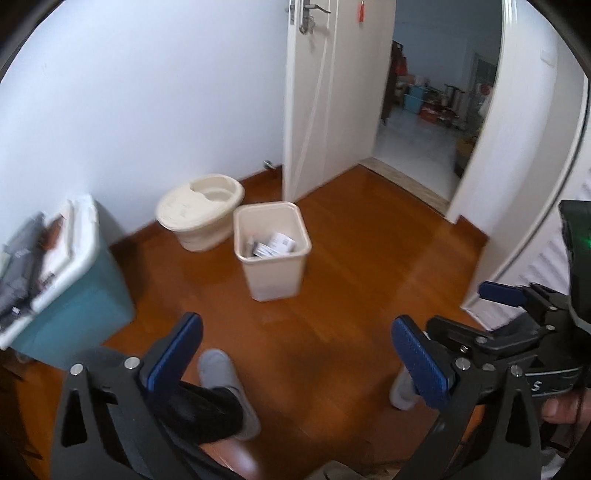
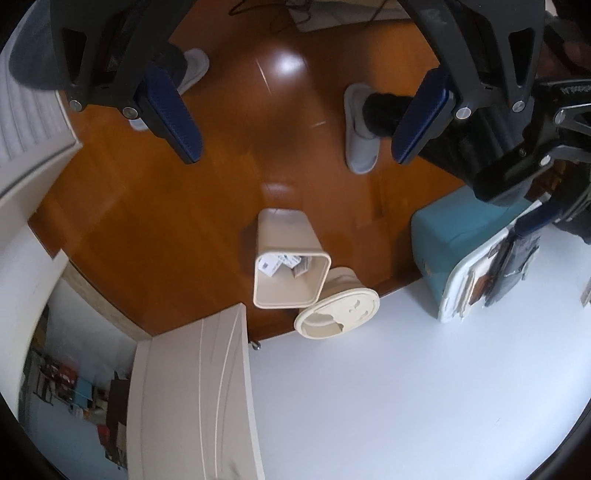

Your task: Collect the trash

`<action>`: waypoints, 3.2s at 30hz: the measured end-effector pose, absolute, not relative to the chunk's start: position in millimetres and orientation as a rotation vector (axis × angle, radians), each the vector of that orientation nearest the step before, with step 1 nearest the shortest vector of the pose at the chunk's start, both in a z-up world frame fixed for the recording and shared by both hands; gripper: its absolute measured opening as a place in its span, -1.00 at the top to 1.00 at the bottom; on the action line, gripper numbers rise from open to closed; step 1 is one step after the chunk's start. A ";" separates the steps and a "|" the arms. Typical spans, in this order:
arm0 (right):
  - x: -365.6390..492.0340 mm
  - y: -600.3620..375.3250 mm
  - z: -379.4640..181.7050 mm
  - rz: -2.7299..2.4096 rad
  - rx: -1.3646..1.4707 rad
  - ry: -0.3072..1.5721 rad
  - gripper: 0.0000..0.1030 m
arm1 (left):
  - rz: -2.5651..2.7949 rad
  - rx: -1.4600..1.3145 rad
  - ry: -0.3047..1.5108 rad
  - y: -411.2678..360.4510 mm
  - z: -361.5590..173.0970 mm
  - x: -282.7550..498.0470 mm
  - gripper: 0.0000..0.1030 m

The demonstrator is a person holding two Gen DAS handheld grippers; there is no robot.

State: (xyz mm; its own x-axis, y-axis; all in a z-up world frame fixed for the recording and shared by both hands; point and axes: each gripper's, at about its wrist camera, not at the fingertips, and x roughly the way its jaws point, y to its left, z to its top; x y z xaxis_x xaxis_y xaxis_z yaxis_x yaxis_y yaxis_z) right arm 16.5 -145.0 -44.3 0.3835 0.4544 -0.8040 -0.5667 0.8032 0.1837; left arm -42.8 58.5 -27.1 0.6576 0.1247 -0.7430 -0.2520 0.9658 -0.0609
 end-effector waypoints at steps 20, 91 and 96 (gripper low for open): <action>7.8 -150.6 -27.2 0.715 -0.193 0.934 -1.00 | 0.411 -0.038 0.903 69.0 -41.3 -57.0 -1.00; 16.5 -131.3 -45.7 0.759 -0.166 0.995 -1.00 | 0.485 -0.099 0.748 88.9 -25.5 -75.9 -1.00; 19.6 -134.8 -51.1 0.745 -0.159 1.011 -1.00 | 0.425 -0.087 0.747 83.3 -23.7 -73.4 -1.00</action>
State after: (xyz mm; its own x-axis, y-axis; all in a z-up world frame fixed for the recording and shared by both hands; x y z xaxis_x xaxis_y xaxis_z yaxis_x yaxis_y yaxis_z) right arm 19.6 -134.8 -51.1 0.3108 0.4915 -0.8135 -0.6317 0.7464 0.2095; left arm -73.4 83.3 -23.7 0.6532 0.3430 -0.6750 -0.4043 0.9118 0.0721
